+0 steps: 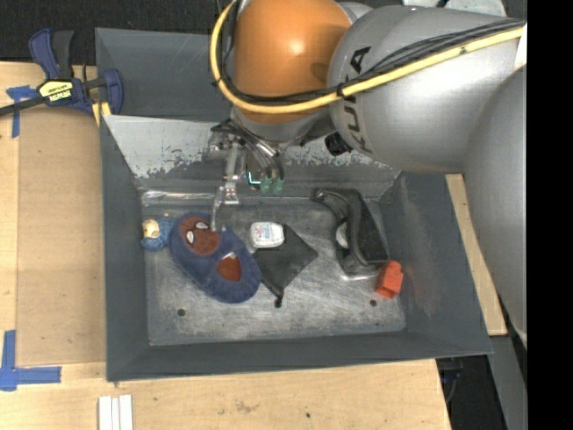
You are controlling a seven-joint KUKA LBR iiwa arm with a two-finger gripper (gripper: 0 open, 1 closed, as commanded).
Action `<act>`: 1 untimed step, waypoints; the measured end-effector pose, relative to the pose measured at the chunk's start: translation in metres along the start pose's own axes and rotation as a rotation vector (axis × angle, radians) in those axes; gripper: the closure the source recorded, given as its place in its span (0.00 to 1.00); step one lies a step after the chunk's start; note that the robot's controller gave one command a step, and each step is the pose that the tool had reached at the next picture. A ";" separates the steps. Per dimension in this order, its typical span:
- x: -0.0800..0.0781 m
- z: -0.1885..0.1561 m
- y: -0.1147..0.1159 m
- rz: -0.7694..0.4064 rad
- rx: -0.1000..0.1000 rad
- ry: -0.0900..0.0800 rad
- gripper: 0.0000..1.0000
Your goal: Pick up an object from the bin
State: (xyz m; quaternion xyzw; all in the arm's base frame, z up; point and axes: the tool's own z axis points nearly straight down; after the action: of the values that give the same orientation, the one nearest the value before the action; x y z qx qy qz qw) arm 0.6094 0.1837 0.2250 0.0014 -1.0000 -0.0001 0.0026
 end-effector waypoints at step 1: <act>0.012 0.128 -0.024 0.058 -0.001 -0.003 0.00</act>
Offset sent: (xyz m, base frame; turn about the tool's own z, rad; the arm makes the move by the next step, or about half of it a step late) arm -0.0116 -0.0237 -0.1251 0.0593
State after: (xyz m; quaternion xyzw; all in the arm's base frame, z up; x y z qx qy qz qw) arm 0.5973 0.1597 0.0971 -0.0279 -0.9996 -0.0004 0.0012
